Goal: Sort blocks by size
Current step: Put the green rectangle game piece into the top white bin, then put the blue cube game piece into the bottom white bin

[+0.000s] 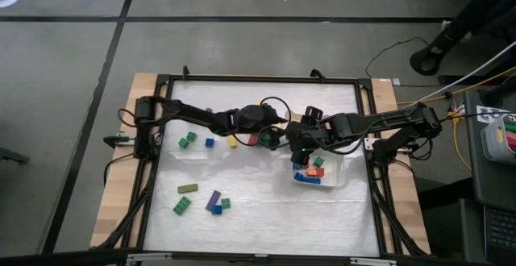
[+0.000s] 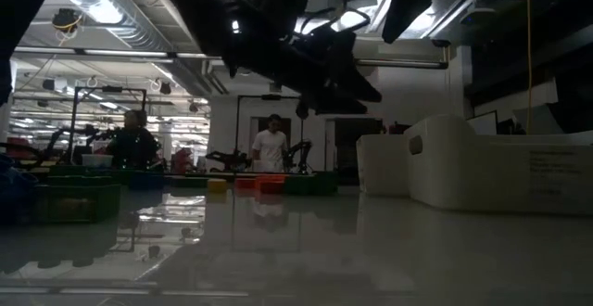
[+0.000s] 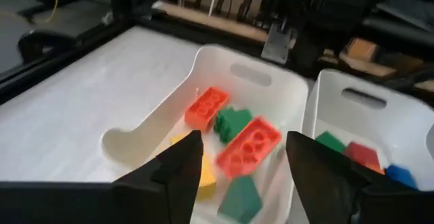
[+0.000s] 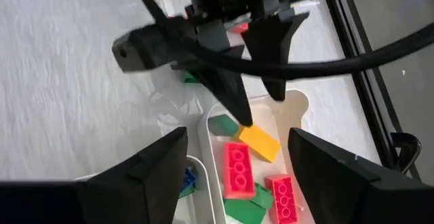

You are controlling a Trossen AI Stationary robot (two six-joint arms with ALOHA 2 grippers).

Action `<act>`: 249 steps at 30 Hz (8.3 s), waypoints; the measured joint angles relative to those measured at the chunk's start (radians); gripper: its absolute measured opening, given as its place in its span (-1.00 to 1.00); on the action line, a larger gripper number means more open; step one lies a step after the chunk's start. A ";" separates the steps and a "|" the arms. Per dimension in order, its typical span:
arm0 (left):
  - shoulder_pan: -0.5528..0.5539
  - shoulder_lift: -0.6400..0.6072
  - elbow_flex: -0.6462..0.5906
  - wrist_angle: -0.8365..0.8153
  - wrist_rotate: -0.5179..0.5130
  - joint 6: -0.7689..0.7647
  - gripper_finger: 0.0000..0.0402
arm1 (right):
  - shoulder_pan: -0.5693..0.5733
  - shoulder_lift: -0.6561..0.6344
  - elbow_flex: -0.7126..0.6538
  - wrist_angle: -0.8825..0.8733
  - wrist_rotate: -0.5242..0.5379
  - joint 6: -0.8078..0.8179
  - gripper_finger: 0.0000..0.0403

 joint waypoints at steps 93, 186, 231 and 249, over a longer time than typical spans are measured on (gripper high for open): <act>-0.213 -0.866 -0.547 -0.554 -0.066 -0.113 -0.11 | -0.078 0.507 0.000 0.383 -0.211 -0.762 -0.29; -0.331 -0.865 -0.546 -0.555 -0.066 -0.219 -0.11 | -0.152 0.517 0.348 -0.457 -0.177 -0.590 -0.53; -0.146 -0.819 -0.547 -0.920 -0.163 -0.270 -0.11 | -0.341 0.471 0.169 -0.385 -0.145 -0.278 -0.40; -0.138 -0.815 -0.547 -1.091 -0.217 -0.452 -0.11 | -0.341 0.444 0.170 -0.436 -0.052 -0.283 0.15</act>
